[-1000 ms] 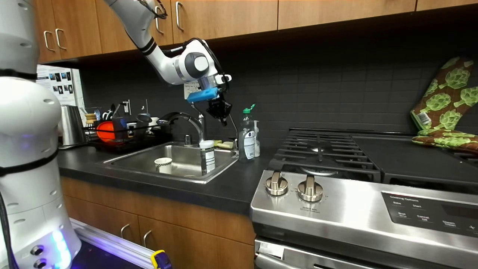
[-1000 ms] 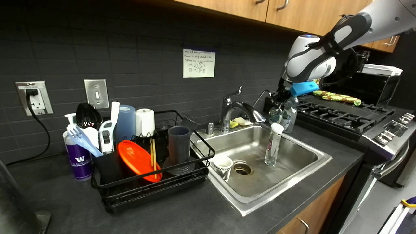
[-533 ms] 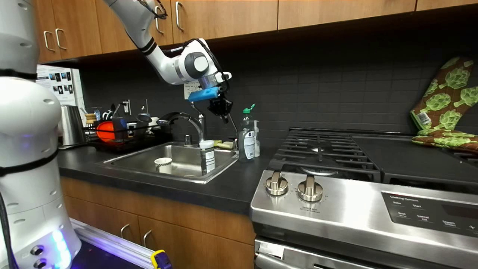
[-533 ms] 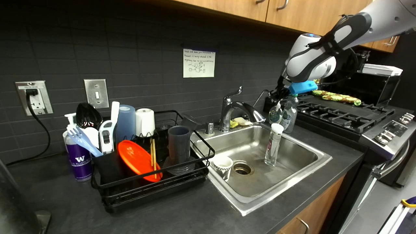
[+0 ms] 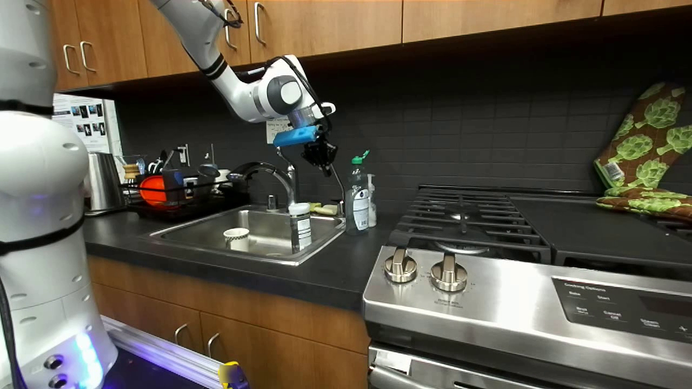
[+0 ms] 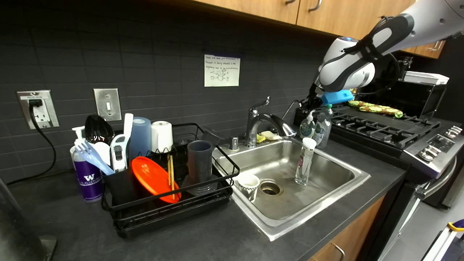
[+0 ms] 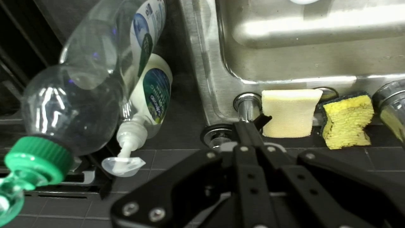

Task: Turn the small faucet to the left, then tap the soap bottle

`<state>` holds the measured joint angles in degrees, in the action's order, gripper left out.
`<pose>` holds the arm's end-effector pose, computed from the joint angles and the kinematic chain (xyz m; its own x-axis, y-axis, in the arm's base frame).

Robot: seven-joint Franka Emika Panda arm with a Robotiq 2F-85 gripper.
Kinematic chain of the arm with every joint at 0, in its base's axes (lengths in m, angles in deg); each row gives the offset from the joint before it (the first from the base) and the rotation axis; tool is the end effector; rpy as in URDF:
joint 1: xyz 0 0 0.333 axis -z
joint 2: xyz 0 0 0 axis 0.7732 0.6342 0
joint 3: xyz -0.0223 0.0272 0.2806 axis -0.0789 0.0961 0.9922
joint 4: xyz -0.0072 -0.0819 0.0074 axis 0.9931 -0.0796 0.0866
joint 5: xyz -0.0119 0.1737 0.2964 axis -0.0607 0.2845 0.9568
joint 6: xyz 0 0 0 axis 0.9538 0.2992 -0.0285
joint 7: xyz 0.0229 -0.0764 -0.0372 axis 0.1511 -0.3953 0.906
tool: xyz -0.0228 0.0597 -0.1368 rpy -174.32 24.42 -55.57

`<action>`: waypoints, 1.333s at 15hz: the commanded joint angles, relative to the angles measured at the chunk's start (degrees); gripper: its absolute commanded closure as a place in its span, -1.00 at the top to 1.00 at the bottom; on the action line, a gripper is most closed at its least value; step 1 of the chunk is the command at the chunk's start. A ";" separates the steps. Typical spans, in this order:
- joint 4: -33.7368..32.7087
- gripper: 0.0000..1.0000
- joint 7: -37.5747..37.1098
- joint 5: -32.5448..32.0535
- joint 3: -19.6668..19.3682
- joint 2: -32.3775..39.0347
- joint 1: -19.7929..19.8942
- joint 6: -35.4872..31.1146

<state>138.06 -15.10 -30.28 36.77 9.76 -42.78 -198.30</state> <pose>0.5329 -0.1423 0.3675 0.8906 -0.1000 0.4436 -0.1659 -0.9797 0.1123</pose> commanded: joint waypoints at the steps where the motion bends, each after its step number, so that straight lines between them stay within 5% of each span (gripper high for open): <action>1: 1.45 -1.00 1.58 3.05 0.25 -1.26 -0.18 -1.45; 20: 5.68 -1.00 9.03 17.69 3.39 -3.49 -1.71 -7.19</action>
<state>141.98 -8.29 -14.31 39.91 8.12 -44.37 -204.18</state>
